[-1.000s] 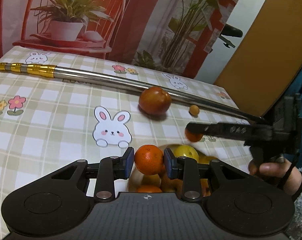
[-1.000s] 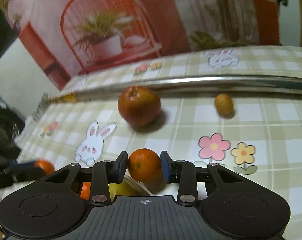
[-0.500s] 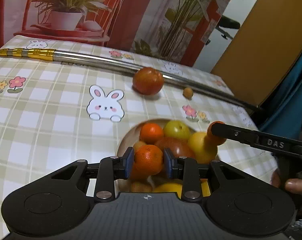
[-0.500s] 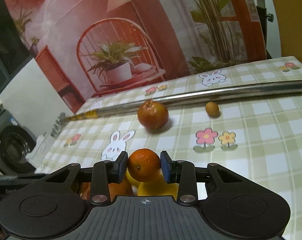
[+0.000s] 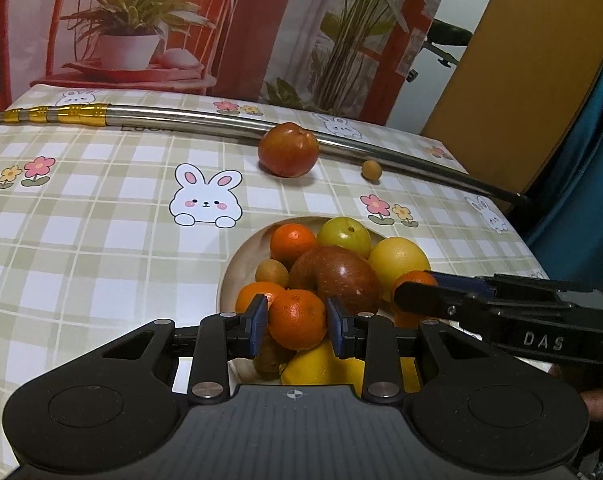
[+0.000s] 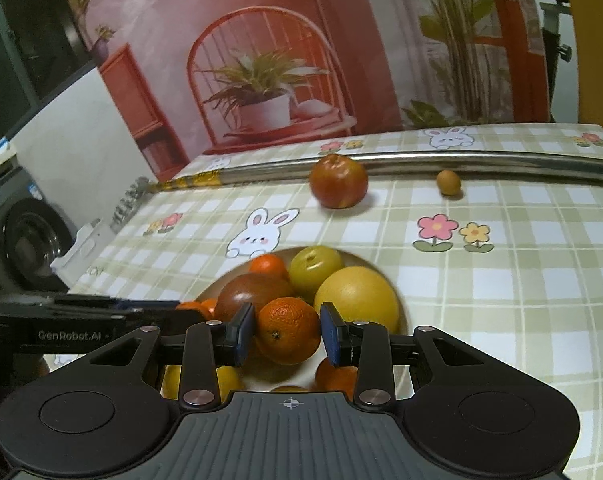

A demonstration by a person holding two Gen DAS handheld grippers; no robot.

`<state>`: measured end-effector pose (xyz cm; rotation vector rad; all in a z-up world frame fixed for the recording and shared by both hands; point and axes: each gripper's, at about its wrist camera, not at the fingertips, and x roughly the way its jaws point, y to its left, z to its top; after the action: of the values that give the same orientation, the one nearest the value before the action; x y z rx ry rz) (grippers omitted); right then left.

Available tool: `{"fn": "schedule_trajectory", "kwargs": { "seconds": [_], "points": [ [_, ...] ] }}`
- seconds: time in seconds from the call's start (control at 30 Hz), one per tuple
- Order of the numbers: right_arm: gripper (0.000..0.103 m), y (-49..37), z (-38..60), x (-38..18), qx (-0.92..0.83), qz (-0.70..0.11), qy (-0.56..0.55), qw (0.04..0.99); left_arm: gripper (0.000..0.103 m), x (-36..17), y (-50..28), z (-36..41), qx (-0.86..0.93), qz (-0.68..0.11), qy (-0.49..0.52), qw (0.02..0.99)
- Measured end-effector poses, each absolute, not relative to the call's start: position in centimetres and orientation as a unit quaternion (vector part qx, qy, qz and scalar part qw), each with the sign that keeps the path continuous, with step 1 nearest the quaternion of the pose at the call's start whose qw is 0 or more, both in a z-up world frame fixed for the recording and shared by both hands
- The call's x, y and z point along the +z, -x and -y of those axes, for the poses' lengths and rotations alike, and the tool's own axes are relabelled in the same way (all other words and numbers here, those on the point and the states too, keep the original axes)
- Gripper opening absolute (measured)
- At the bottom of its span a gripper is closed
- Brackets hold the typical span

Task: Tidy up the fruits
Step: 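Carry both held tangerines over the white plate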

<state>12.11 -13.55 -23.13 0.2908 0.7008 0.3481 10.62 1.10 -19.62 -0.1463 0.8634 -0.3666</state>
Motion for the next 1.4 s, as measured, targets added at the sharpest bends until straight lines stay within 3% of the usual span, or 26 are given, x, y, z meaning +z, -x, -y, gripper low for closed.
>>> {"fn": "schedule_trajectory", "kwargs": {
  "seconds": [1.4],
  "points": [
    [0.038, -11.4, 11.6, -24.3, 0.183, -0.361, -0.099, 0.909, 0.036, -20.1, -9.7, -1.0, -0.161, -0.415, 0.067, 0.893]
  ]
}}
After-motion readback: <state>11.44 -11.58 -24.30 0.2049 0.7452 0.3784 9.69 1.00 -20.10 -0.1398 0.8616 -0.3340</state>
